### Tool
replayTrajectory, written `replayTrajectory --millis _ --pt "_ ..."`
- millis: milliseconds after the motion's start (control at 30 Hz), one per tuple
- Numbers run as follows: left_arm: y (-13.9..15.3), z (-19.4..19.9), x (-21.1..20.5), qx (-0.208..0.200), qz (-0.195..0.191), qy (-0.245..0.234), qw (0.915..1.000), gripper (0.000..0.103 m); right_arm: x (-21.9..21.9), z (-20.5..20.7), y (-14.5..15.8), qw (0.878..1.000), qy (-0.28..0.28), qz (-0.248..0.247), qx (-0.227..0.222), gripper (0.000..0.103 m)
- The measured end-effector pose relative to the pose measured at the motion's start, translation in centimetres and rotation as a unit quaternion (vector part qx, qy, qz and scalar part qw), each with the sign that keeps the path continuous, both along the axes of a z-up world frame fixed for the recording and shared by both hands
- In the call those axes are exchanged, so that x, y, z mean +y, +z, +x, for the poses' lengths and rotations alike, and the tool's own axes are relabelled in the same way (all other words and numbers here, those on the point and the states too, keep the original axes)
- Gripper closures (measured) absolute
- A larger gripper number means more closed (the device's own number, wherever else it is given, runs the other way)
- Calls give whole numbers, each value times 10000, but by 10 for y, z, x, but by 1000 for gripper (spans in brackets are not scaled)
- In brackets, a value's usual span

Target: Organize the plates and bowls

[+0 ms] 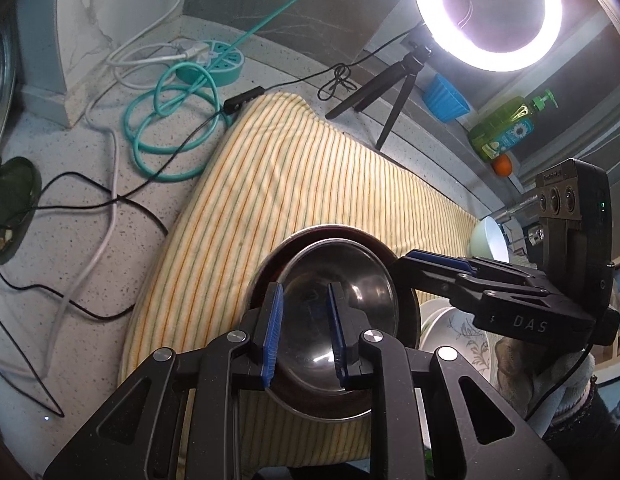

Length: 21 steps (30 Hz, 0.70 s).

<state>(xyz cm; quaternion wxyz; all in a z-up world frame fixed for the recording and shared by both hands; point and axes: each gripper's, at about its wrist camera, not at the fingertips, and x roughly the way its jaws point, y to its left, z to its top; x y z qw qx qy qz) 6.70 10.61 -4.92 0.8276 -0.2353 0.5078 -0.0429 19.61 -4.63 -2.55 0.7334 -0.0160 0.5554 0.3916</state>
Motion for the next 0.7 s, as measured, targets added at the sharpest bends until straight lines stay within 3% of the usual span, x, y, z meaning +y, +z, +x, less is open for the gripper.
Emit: replayTrajectory --millis 167,233,367,500,700 --pt "6 -1 2 -91 18 37 10000 83 -13 -3 12 9998 -78 150 -124 61" --pt "9 -1 1 -127 13 23 9999 83 -23 -4 18 9993 -181 245 -197 46" --pt "17 0 -5 -261 44 3 9996 82 -44 -6 28 9982 -345 341 -344 42" --pt "23 3 -18 -365 111 -90 9992 80 -73 -8 37 9956 -625 344 -614 30" --pt "23 12 -49 -414 48 -383 9984 77 -129 1 42 9888 -1251 334 -741 28"
